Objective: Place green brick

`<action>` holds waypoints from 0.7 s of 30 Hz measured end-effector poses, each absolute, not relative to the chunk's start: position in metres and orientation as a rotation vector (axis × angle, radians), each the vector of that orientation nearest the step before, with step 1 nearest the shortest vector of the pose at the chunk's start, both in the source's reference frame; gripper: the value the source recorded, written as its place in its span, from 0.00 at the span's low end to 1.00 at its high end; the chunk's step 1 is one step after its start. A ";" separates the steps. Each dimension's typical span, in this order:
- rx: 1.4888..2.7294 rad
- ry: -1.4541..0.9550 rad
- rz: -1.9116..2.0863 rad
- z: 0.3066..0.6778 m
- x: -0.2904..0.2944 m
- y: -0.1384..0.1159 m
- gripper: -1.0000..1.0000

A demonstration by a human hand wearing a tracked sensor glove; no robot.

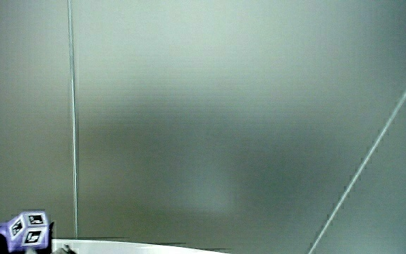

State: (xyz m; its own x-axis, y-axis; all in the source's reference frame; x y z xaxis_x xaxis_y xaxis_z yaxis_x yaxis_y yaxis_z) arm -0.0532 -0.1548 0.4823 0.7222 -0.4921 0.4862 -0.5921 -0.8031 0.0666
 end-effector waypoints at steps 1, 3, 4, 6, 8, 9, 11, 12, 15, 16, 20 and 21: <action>2.717 -0.864 0.641 0.481 -0.054 -0.154 0.50; 2.700 -0.827 0.580 0.496 -0.054 -0.156 0.50; 2.682 -0.802 0.567 0.508 -0.054 -0.157 0.50; 2.665 -0.743 0.536 0.529 -0.053 -0.157 0.50; 2.719 -0.739 0.478 0.528 -0.049 -0.153 0.50; 2.694 -0.732 0.499 0.524 -0.047 -0.150 0.50; 2.666 -0.715 0.465 0.529 -0.045 -0.148 0.50; 2.669 -0.723 0.453 0.527 -0.045 -0.147 0.50; 2.663 -0.707 0.476 0.528 -0.045 -0.144 0.50; 2.662 -0.712 0.477 0.527 -0.046 -0.143 0.50; 2.659 -0.711 0.463 0.535 -0.043 -0.144 0.50; 2.651 -0.712 0.478 0.535 -0.042 -0.144 0.50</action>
State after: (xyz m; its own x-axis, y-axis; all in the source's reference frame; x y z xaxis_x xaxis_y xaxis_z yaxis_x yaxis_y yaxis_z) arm -0.0417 -0.1441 0.5348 0.8163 -0.4116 0.4052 -0.5309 -0.8110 0.2456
